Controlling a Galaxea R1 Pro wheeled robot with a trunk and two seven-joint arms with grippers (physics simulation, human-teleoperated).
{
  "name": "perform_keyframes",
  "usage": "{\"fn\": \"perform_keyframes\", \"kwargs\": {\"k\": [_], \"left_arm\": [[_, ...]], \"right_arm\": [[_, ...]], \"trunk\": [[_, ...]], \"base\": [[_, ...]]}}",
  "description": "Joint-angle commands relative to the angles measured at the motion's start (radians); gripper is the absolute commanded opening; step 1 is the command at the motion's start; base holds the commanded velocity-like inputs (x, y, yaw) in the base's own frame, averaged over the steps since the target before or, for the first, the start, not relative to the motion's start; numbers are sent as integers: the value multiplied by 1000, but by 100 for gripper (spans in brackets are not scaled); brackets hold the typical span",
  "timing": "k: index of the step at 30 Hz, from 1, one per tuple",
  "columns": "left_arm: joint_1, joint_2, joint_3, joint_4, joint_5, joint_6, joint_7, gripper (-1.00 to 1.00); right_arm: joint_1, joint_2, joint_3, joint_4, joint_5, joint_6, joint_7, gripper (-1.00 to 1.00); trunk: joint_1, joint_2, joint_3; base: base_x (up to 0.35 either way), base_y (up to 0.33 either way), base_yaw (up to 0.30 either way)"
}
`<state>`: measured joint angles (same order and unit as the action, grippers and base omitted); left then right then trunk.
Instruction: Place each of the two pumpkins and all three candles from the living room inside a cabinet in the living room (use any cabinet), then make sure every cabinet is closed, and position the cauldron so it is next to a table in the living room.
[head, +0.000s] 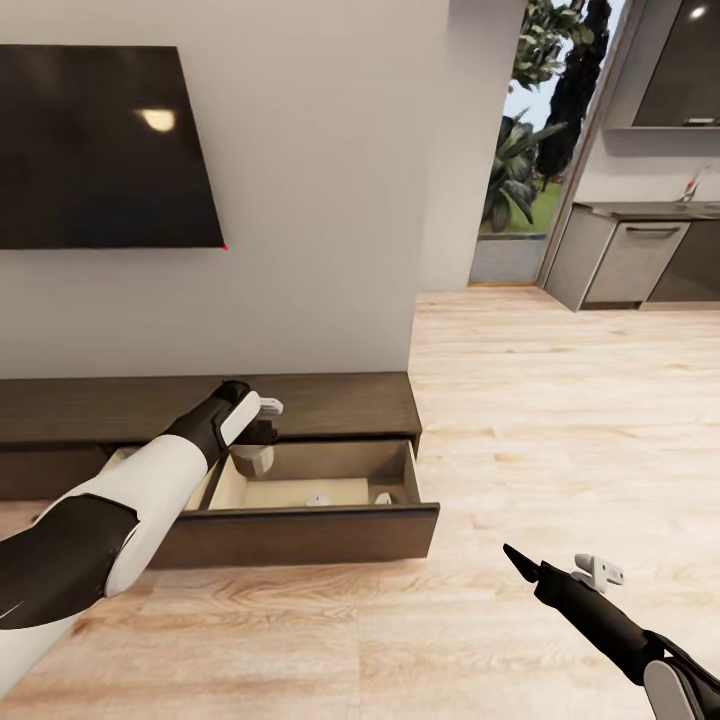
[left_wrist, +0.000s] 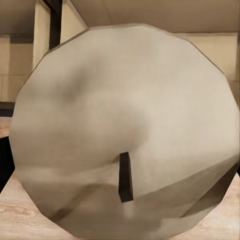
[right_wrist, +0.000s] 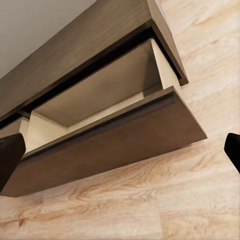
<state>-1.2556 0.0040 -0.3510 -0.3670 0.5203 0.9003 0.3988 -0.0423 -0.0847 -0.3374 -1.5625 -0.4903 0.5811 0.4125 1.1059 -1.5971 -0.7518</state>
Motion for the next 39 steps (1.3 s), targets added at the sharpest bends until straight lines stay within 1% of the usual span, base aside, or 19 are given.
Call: {"fn": "perform_keyframes", "kwargs": {"k": [1, 39], "left_arm": [[-1, 0, -5, -1, 9, 2, 8, -100], [0, 1, -5, -1, 9, 2, 8, -100]], "right_arm": [[-1, 0, -2, -1, -5, 8, 2, 100], [-1, 0, -2, -1, -5, 7, 2, 100]], "trunk": [[4, -8, -4], [150, -274, -123]], "base": [[0, 0, 0], [0, 0, 0]]}}
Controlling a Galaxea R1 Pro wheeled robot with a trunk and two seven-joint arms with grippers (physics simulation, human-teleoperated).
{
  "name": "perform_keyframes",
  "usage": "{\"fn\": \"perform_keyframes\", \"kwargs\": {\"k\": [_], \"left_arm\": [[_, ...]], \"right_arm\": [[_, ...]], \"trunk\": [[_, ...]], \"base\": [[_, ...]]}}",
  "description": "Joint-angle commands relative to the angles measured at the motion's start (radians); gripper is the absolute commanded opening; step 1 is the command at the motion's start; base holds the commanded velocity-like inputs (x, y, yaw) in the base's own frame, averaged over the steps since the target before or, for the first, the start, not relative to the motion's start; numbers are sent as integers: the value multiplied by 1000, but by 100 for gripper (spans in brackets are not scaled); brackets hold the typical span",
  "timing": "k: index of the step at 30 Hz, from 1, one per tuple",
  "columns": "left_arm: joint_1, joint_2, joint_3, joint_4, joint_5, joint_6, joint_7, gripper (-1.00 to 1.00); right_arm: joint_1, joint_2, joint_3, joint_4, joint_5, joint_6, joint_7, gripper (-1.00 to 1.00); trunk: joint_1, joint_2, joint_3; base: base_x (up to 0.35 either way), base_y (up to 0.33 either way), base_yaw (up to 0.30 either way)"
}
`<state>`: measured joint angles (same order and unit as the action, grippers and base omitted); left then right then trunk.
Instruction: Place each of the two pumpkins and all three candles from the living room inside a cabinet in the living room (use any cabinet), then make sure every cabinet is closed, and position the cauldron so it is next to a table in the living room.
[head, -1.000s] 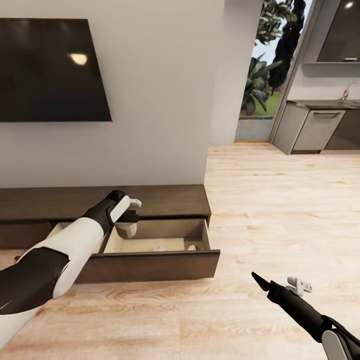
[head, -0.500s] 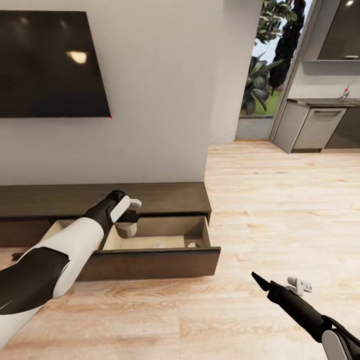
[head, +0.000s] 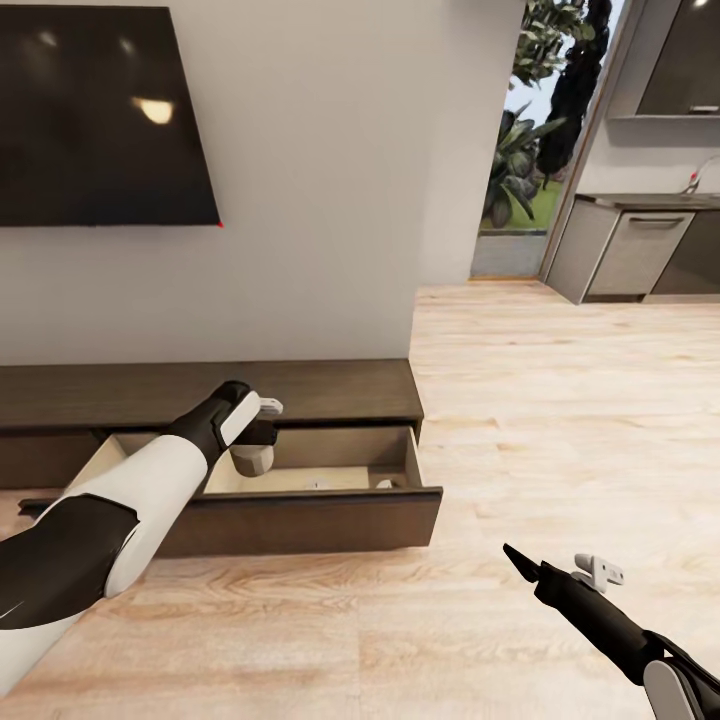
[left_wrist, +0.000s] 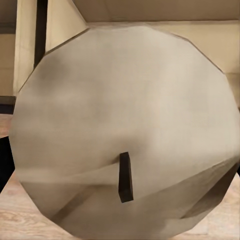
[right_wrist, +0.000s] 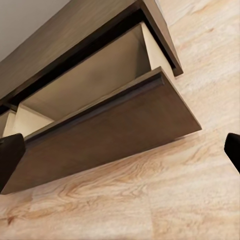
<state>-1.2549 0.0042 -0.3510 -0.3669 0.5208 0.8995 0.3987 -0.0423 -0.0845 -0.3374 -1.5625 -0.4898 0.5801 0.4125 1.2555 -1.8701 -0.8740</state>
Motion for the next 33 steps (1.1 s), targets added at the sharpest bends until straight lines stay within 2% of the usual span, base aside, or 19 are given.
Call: {"fn": "perform_keyframes", "kwargs": {"k": [1, 10, 16, 24, 33], "left_arm": [[-1, 0, -5, -1, 9, 3, 8, -100], [0, 0, -5, -1, 10, 3, 8, -100], [0, 0, -5, -1, 10, 3, 8, -100], [0, 0, -5, -1, 10, 3, 8, -100], [0, 0, -6, -1, 10, 3, 8, -100]], "right_arm": [[-1, 0, -2, -1, -6, 8, 2, 100], [-1, 0, -2, -1, -6, 7, 2, 100], [-1, 0, -2, -1, -7, 7, 2, 100], [-1, 0, -3, -1, -7, 7, 2, 100], [-1, -1, -3, -1, -7, 7, 3, 100]], "trunk": [[4, -8, -4], [38, -71, -32], [38, -71, -32], [69, -127, -57], [69, -127, -57]], "base": [[0, 0, 0], [0, 0, 0], [0, 0, 0], [0, 0, 0], [1, 0, 0]]}}
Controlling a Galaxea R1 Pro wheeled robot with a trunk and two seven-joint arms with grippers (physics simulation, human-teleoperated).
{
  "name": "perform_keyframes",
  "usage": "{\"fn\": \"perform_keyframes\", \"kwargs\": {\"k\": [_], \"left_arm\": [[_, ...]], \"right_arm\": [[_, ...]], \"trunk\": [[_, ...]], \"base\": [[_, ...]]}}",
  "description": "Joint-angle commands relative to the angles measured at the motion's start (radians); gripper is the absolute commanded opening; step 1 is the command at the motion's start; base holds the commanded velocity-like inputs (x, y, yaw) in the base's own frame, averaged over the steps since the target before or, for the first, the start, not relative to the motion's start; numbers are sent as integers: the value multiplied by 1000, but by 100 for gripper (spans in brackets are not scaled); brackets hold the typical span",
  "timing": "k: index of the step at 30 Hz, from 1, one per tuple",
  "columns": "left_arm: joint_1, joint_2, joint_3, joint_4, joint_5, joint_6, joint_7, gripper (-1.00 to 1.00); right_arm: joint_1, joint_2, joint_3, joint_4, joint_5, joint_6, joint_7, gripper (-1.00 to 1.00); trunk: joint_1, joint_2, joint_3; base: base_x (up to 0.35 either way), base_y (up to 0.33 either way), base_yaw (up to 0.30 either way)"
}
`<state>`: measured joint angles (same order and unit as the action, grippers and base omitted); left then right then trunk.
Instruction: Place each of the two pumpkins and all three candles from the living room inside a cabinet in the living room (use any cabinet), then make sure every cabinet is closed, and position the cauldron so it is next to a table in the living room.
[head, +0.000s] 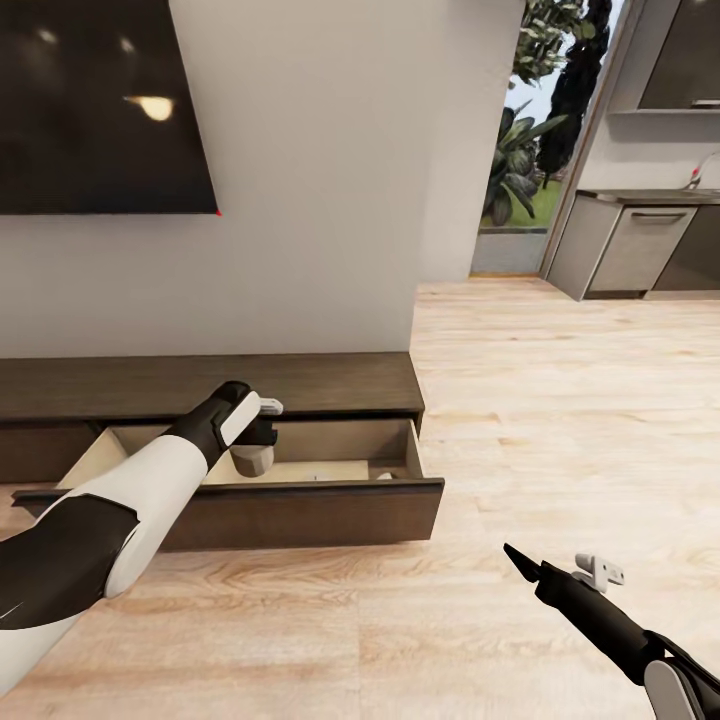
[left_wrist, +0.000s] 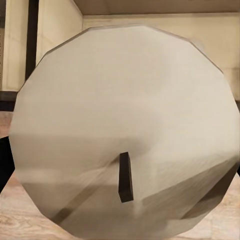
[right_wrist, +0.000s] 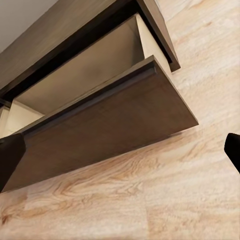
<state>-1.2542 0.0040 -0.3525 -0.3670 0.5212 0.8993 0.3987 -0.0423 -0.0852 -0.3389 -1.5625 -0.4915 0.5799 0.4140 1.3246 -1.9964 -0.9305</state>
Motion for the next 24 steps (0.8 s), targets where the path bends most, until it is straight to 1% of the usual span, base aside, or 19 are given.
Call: {"fn": "perform_keyframes", "kwargs": {"k": [1, 8, 13, 18, 24], "left_arm": [[-1, 0, -5, -1, 10, 3, 8, -100], [-1, 0, -4, -1, 10, 3, 8, -100], [-1, 0, -4, -1, 10, 3, 8, -100], [-1, 0, -4, -1, 10, 3, 8, -100], [-1, 0, -4, -1, 10, 3, 8, -100]], "right_arm": [[-1, 0, -2, -1, -5, 8, 2, 100], [-1, -1, -2, -1, -5, 8, 2, 100], [-1, -1, -2, -1, -5, 8, 2, 100], [-1, -1, -2, -1, -5, 8, 2, 100], [-1, -1, -2, -1, -5, 8, 2, 100]], "trunk": [[0, 0, -1], [0, 0, -1], [0, 0, -1], [0, 0, -1], [0, 0, -1]], "base": [[23, 0, 0], [180, 26, 0], [65, 20, 0], [172, 112, 0], [93, 65, 0]]}}
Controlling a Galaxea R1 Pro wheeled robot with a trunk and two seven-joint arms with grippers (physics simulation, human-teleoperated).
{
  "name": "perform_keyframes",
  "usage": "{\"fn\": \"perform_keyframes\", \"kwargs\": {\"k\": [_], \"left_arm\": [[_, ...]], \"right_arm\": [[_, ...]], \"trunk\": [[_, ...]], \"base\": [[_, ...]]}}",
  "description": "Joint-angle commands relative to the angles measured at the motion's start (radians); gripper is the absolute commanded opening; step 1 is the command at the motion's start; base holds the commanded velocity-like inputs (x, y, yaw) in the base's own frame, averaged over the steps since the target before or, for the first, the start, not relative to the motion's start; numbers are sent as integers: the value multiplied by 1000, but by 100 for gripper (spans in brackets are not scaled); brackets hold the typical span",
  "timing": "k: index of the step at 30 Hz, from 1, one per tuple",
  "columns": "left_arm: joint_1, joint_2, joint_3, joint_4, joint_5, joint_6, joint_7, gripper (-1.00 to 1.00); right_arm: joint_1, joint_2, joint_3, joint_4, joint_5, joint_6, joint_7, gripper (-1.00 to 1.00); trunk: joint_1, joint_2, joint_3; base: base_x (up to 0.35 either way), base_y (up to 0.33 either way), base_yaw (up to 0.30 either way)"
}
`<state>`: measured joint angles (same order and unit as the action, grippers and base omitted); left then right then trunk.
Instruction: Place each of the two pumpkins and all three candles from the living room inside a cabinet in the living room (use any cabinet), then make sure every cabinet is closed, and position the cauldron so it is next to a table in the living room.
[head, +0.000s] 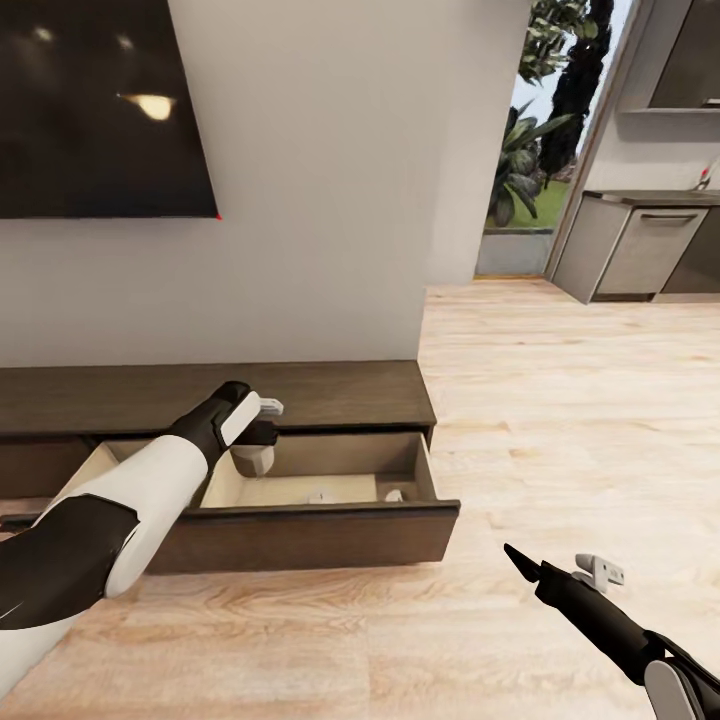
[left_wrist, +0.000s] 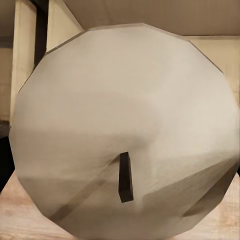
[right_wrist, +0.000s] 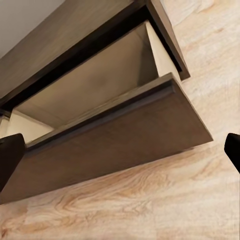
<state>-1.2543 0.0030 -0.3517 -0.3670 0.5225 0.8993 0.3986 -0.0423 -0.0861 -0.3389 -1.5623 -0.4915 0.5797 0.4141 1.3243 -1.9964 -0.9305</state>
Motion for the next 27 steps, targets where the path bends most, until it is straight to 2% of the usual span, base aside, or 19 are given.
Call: {"fn": "perform_keyframes", "kwargs": {"k": [1, 27], "left_arm": [[-1, 1, -5, -1, 8, 3, 8, -100], [1, 0, -6, -1, 8, 3, 10, -100]], "right_arm": [[-1, 0, -2, -1, -6, 8, 2, 100], [-1, -3, -7, -1, -8, 6, 6, 100]], "trunk": [[0, 0, -1], [0, 0, -1]], "base": [[127, 96, 0], [104, -27, 0]]}}
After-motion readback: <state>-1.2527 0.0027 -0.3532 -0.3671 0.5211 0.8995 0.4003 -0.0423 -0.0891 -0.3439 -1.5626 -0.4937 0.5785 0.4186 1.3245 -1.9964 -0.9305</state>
